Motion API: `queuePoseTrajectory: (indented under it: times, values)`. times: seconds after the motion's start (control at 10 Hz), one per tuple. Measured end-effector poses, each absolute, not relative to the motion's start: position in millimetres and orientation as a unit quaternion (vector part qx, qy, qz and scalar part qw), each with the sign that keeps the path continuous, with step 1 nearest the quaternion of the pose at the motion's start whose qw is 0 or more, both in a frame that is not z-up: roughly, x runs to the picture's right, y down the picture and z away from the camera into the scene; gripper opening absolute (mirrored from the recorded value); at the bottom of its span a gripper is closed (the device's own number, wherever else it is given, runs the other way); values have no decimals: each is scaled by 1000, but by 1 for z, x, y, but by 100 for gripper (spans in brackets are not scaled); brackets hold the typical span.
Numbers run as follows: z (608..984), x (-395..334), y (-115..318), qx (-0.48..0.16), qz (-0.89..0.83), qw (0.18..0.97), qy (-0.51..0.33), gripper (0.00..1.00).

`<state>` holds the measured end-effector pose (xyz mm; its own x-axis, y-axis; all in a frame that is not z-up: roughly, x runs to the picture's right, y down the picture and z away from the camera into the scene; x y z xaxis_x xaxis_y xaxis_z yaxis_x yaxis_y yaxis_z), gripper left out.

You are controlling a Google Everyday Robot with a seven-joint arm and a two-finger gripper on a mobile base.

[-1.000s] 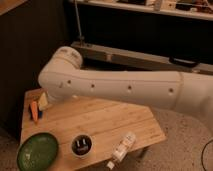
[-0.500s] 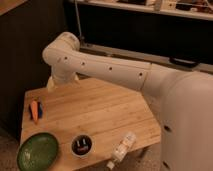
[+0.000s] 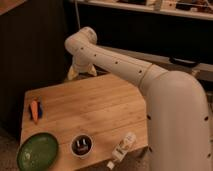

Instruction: Move the arm in a circular motion

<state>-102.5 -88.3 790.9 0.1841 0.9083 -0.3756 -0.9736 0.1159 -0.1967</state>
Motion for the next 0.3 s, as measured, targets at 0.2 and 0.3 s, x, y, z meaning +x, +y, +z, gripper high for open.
queuePoseTrajectory:
  times: [0.2,0.3]
  values:
    - [822,-53,-103,-187,677,705,99,80]
    - [833,-26,-105,-181,697,685,109,80]
